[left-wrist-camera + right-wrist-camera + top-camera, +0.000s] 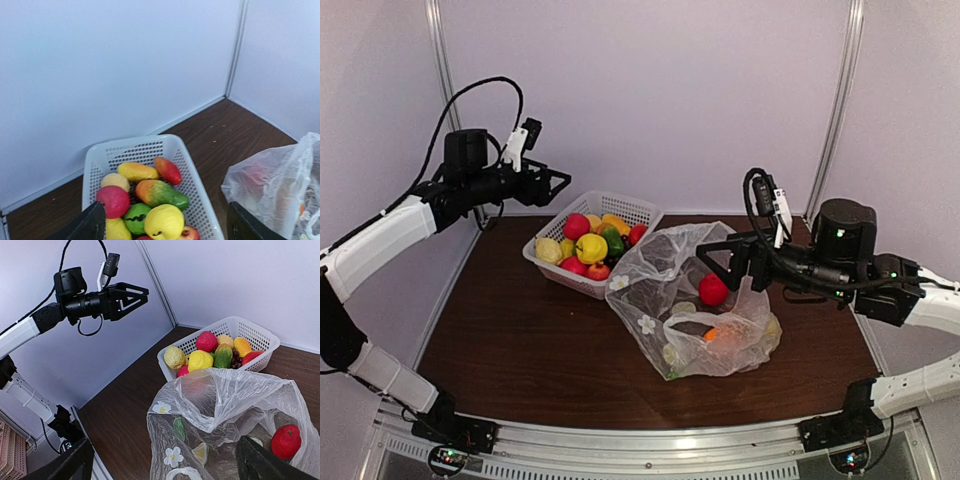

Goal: Untie the knot of the plastic bag and take out the fruit
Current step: Place the fake fruit in the bin, then hold the bag handles of the takeout bag.

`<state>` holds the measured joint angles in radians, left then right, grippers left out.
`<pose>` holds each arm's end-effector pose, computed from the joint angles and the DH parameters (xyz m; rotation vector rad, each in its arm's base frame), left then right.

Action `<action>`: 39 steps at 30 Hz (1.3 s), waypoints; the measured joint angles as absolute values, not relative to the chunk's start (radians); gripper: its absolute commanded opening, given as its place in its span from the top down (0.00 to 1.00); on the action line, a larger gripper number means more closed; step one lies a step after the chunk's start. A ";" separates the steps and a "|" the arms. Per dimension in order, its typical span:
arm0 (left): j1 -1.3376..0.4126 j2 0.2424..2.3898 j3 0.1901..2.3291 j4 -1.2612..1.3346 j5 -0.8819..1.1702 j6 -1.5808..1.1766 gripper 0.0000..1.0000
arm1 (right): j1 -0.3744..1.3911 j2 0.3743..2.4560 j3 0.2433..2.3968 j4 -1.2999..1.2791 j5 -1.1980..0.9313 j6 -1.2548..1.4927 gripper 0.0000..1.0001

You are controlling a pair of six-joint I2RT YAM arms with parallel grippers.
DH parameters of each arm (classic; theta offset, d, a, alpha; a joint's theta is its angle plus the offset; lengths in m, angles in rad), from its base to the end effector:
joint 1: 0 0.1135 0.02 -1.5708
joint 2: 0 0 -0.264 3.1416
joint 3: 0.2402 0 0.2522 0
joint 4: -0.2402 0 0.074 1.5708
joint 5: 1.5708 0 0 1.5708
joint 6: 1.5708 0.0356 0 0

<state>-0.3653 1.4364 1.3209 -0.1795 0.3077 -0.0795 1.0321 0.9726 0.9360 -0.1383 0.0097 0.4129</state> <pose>0.3120 -0.1309 0.3751 0.4821 1.8316 -0.5923 0.1164 0.1940 0.3636 -0.5611 1.7791 1.0279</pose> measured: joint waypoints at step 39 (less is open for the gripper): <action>-0.776 1.638 1.270 -0.177 0.556 -0.149 1.00 | 0.953 1.098 0.878 -0.378 0.407 0.501 1.00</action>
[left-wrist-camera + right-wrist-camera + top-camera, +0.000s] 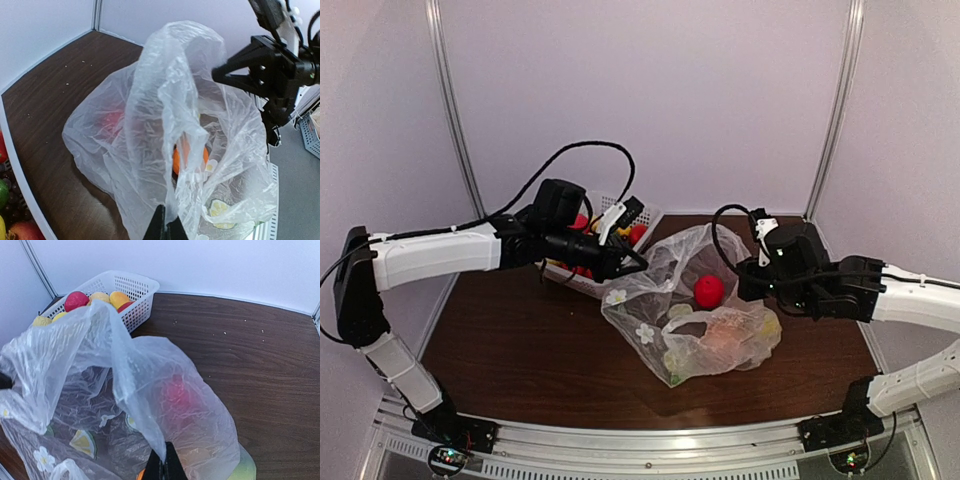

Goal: Untie the knot of the plastic bag and take out the fruit
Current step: Hold the bag handles of the takeout bag, then reach into the gripper in the takeout bag.

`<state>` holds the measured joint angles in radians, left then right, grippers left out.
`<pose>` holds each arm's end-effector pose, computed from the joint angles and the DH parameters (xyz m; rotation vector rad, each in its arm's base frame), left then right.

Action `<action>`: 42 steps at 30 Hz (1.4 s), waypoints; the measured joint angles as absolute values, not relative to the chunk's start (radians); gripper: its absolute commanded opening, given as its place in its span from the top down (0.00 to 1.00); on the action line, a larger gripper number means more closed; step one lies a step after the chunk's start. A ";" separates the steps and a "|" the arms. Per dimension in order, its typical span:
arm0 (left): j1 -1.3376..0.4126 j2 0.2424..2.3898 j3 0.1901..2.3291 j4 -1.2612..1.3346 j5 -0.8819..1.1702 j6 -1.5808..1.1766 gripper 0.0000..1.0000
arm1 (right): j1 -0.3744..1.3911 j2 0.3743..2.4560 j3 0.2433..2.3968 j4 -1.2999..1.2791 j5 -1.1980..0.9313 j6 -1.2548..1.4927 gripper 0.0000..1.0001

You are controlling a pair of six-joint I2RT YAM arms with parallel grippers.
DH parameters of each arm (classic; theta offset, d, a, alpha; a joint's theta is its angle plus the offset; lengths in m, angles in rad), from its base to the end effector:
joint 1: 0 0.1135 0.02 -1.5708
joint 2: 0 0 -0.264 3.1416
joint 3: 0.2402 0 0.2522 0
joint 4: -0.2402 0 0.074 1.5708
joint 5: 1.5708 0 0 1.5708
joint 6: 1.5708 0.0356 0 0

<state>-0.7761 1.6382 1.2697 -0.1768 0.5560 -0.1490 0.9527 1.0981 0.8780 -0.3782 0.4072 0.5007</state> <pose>0.2559 -0.2775 0.2906 1.0182 1.9903 -1.1183 0.1506 0.1875 0.2935 -0.2508 2.1284 0.4195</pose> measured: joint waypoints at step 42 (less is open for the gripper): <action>-0.902 1.447 1.045 0.012 0.237 -0.227 1.00 | 0.966 1.366 0.949 -0.173 0.126 0.429 0.49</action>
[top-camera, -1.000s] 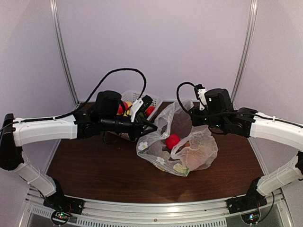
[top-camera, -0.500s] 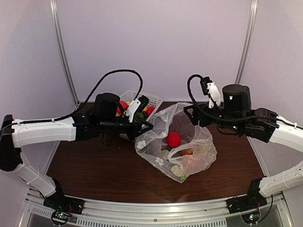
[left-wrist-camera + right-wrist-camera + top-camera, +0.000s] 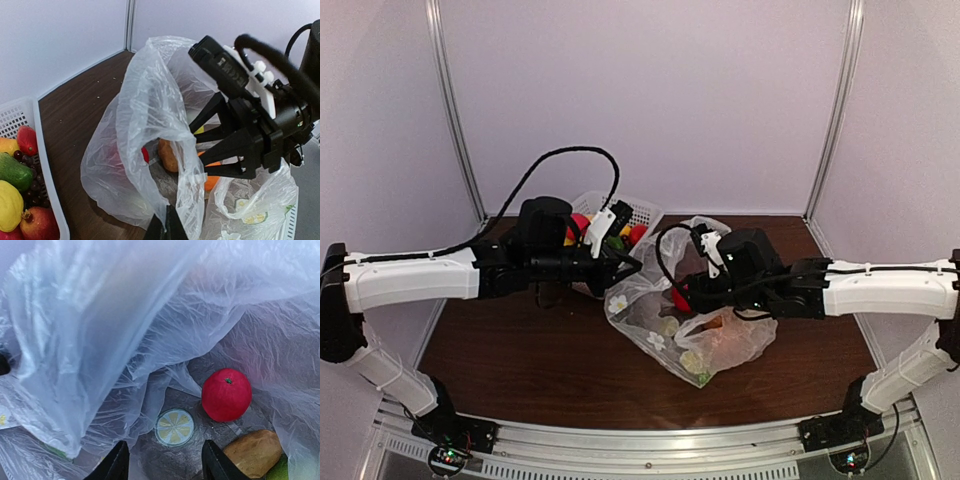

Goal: Untie the knot of the plastic bag and take out the fruit
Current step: Reach into the gripper in the takeout bag, then pick up the fake fruit from the takeout bag.

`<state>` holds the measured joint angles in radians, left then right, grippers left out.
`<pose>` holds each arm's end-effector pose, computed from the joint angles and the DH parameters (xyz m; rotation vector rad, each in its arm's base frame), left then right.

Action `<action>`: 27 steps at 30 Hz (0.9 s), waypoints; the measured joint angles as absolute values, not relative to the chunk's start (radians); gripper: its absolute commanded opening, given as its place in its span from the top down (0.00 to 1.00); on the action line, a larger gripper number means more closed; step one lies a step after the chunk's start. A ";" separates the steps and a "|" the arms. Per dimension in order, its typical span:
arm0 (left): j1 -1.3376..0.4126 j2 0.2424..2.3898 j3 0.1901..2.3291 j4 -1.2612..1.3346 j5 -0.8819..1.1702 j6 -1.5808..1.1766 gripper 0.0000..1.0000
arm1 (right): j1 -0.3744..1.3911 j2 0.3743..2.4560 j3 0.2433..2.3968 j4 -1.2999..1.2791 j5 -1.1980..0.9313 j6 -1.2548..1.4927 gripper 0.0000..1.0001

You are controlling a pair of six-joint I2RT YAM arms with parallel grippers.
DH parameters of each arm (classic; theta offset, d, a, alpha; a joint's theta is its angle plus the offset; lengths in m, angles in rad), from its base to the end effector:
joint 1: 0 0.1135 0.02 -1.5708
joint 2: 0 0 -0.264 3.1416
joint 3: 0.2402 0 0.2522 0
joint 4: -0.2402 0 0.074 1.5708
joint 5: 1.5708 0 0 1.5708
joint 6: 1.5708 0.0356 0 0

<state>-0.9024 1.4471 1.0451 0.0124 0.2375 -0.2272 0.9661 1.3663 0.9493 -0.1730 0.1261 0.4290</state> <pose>0.2021 -0.2695 0.2936 0.8429 1.9007 -0.9526 0.1774 0.2488 0.2668 -0.5195 2.1714 0.6573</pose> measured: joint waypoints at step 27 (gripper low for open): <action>-0.902 1.483 1.045 -0.002 0.240 -0.228 1.00 | 0.779 1.814 1.002 0.152 0.168 0.401 0.26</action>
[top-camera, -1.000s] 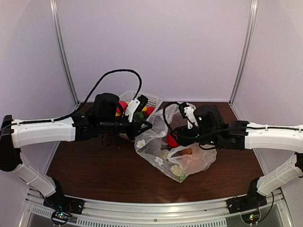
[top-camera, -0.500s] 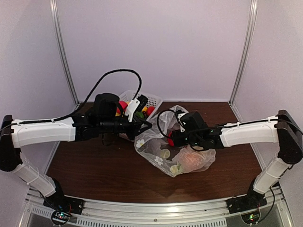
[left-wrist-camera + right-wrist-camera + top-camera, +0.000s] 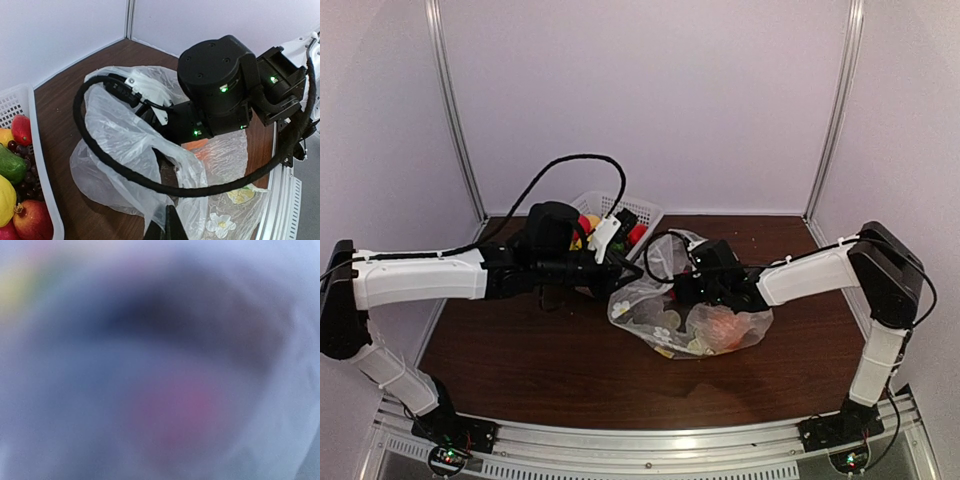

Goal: Untie the knot of the plastic bag and take out the fruit
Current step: Pick up the fake fruit from the takeout bag.

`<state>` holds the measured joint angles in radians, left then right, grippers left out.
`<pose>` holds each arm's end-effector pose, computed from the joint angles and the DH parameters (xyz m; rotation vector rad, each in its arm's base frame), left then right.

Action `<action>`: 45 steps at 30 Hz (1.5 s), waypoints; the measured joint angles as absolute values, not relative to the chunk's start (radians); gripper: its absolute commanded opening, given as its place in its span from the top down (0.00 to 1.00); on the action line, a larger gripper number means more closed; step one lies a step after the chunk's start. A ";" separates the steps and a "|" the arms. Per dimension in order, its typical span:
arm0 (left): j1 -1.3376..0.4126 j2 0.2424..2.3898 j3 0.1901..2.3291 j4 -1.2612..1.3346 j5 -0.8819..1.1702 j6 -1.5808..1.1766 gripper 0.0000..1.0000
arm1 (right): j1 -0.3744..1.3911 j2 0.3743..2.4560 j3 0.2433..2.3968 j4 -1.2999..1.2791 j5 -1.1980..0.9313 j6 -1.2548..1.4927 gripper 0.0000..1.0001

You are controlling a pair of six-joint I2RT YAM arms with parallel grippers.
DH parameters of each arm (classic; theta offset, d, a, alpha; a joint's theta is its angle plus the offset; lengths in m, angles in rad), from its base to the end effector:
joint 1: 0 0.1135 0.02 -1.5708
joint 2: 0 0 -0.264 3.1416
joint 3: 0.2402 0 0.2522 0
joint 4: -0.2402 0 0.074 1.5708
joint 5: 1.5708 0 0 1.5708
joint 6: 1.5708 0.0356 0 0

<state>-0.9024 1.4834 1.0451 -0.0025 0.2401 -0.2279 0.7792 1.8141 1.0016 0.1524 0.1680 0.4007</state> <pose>0.2056 -0.2740 0.2805 0.8571 1.9528 -0.9386 0.2758 0.2641 0.1662 -0.3333 2.2348 0.4570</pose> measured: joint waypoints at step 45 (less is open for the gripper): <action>-0.902 1.506 1.061 -0.032 0.237 -0.234 1.00 | 0.802 1.560 0.764 0.276 -0.015 0.306 0.46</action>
